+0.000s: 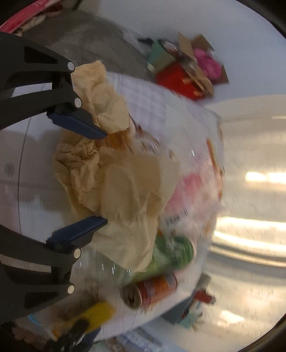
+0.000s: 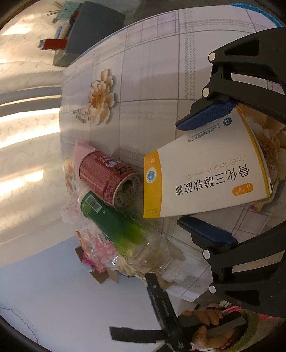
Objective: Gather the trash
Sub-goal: 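Grasp the green plastic bottle with the left gripper while the right gripper holds the box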
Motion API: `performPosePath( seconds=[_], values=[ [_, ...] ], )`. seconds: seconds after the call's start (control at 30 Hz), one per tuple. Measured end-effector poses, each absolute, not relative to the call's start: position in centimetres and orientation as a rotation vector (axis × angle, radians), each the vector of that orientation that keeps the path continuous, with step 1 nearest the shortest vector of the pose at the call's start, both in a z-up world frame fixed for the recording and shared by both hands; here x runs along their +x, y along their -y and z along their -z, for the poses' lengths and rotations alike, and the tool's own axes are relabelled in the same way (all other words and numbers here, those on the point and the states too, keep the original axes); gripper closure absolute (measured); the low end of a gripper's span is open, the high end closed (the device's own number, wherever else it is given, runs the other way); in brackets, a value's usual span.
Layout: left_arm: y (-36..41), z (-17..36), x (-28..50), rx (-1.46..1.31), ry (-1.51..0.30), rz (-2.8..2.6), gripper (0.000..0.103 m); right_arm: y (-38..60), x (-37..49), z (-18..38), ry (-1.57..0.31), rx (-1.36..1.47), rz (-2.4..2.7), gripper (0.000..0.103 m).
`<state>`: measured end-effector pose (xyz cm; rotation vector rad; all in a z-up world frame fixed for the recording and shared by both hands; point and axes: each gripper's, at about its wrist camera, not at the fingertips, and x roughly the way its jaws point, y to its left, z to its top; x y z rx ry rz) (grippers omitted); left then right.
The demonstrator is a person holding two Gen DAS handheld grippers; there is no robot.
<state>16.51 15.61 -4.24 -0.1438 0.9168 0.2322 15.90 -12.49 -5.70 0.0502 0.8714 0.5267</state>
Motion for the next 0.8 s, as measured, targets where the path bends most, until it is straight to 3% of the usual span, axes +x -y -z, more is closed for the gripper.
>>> performPosePath(
  seconds=[0.1,0.23,0.4,0.8],
  values=[
    [-16.1,3.5,16.0,-0.168,-0.881,-0.231,0.033,12.2,16.1,5.7,-0.867,0.048,-0.527,0.028],
    [-15.7,1.1,14.9,-0.169,-0.756,-0.2,0.02,12.3,15.4,5.6,-0.861,0.051,-0.532,0.028],
    [-13.8,-2.0,15.2,-0.157,-0.659,-0.084,0.018,12.5,15.3,5.6,-0.861,0.072,-0.538,0.028],
    [-9.5,0.5,29.2,-0.096,-1.065,0.119,0.02,13.1,15.7,5.8,-0.865,0.099,-0.54,0.028]
  ],
)
